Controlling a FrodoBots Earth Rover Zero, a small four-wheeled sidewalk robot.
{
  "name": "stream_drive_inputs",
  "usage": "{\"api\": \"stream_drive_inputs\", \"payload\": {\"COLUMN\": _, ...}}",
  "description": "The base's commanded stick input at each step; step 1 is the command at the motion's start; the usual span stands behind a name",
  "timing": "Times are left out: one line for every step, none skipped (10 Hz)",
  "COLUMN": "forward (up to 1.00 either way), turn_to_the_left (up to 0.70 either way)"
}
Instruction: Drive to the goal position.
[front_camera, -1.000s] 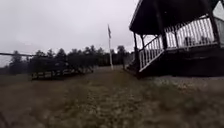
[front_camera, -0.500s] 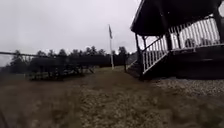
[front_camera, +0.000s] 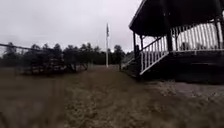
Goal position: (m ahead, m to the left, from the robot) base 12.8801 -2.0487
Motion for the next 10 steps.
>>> {"api": "stream_drive_inputs", "payload": {"forward": 0.7, "turn_to_the_left": 0.0}}
{"api": "stream_drive_inputs", "payload": {"forward": 0.7, "turn_to_the_left": 0.0}}
{"api": "stream_drive_inputs", "payload": {"forward": 0.7, "turn_to_the_left": 0.02}}
{"api": "stream_drive_inputs", "payload": {"forward": 0.7, "turn_to_the_left": 0.05}}
{"api": "stream_drive_inputs", "payload": {"forward": 0.7, "turn_to_the_left": 0.0}}
{"api": "stream_drive_inputs", "payload": {"forward": 0.7, "turn_to_the_left": 0.0}}
{"api": "stream_drive_inputs", "payload": {"forward": 0.7, "turn_to_the_left": 0.07}}
{"api": "stream_drive_inputs", "payload": {"forward": 0.7, "turn_to_the_left": 0.35}}
{"api": "stream_drive_inputs", "payload": {"forward": 0.7, "turn_to_the_left": 0.35}}
{"api": "stream_drive_inputs", "payload": {"forward": 0.7, "turn_to_the_left": 0.35}}
